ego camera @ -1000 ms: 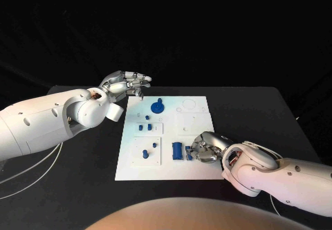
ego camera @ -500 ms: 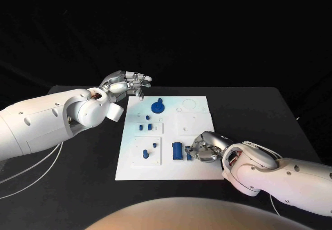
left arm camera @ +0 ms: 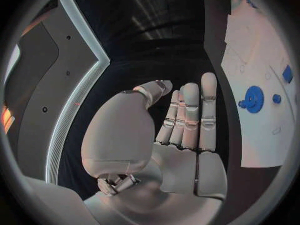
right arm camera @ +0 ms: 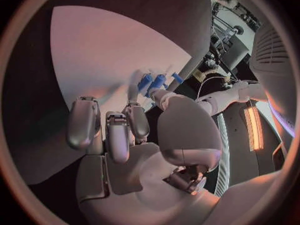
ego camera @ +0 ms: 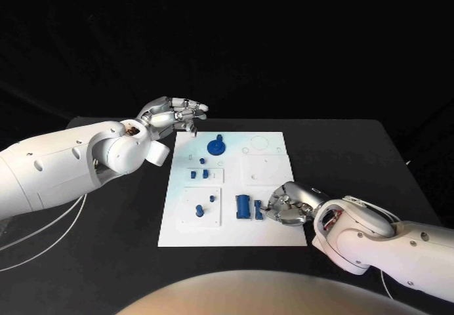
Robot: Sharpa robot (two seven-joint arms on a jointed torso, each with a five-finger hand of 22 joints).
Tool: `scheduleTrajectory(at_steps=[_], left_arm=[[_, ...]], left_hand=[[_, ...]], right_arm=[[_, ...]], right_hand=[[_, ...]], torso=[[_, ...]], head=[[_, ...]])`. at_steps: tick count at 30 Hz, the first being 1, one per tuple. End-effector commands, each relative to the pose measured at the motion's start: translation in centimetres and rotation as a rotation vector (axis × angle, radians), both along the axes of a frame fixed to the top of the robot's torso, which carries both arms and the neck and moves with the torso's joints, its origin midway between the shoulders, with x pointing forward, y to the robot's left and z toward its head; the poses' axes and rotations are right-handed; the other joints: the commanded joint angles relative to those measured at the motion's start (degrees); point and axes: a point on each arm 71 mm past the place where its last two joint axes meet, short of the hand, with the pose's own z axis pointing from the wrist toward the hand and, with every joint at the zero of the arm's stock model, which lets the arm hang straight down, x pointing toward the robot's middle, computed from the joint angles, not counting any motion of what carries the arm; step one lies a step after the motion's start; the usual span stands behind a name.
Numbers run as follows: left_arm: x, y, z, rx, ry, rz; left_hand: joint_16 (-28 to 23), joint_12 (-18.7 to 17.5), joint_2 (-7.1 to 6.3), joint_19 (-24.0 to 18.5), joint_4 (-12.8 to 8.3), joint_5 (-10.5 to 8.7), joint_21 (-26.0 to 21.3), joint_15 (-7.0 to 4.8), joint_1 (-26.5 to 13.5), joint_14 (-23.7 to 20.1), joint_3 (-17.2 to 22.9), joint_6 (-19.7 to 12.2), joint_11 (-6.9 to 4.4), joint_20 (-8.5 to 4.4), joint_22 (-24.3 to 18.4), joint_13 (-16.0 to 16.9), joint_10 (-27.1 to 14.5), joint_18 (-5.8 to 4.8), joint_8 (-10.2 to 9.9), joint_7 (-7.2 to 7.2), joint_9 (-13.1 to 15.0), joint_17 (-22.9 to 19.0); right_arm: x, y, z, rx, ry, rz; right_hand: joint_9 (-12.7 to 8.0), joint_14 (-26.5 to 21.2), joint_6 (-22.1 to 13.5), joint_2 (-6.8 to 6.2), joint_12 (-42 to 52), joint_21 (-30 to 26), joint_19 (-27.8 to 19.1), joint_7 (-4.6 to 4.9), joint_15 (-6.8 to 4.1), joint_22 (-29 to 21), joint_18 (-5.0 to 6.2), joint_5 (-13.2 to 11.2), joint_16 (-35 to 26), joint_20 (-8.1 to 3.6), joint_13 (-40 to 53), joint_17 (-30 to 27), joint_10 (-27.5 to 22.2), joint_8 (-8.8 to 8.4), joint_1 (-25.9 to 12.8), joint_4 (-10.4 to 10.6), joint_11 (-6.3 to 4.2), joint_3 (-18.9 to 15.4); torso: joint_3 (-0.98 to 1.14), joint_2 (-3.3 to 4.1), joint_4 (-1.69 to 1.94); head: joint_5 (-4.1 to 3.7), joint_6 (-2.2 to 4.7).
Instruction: Assemble the parts on the task board
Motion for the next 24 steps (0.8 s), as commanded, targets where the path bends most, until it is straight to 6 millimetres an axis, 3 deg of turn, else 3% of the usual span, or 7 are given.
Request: scheduleTrajectory(at_steps=[1, 13, 24], left_arm=[[-0.1, -0.2, 0.1, -0.007, -0.004, -0.016], [0.0, -0.3, 0.1, -0.008, -0.003, -0.017], [-0.1, -0.3, 0.1, -0.008, -0.003, -0.017]], left_hand=[[0.39, 0.27, 0.27, 0.17, 0.12, -0.04, -0.29, 0.05, -0.35, -0.31, -0.18, -0.33, 0.13, 0.35, -0.06, -0.07, -0.43, 0.87, 0.18, 0.01, 0.01, -0.07], [0.39, 0.27, 0.27, 0.17, 0.12, -0.04, -0.29, 0.05, -0.35, -0.31, -0.18, -0.33, 0.13, 0.35, -0.06, -0.07, -0.43, 0.87, 0.18, 0.01, 0.01, -0.07], [0.39, 0.27, 0.27, 0.17, 0.12, -0.04, -0.29, 0.05, -0.35, -0.31, -0.18, -0.33, 0.13, 0.35, -0.06, -0.07, -0.43, 0.87, 0.18, 0.01, 0.01, -0.07]], right_arm=[[-0.4, 0.2, 0.0, 0.014, 0.012, 0.043], [-0.4, 0.2, -0.6, 0.004, 0.037, 0.05], [0.1, 0.4, -1.4, -0.021, 0.035, 0.041]], right_hand=[[0.01, 5.08, 0.22, -0.13, 0.19, 0.06, 0.29, 0.04, -0.31, 5.21, -0.91, -0.35, 0.17, -0.12, 2.3, 11.19, 0.43, -0.29, 0.7, -0.13, -0.04, -0.4], [0.02, 5.11, 0.22, -0.13, 0.22, 0.07, 0.31, -0.04, -0.35, 5.29, -0.92, -0.77, 0.22, -0.14, 2.39, 11.32, 0.45, -0.31, 2.02, -0.78, -0.1, -0.61], [0.02, 5.11, 0.27, 0.39, 0.41, 0.12, 0.35, -0.09, -0.38, 5.36, -0.93, -0.78, 0.22, -0.17, 2.55, 11.33, 0.54, -0.31, 2.85, -1.1, -0.14, -0.46]], torso=[[-0.01, 0.01, -0.07], [-0.04, 0.08, 0.2], [-0.02, 0.14, 0.06]], head=[[-0.05, 0.0], [-0.31, 0.03], [-0.17, 0.0]])
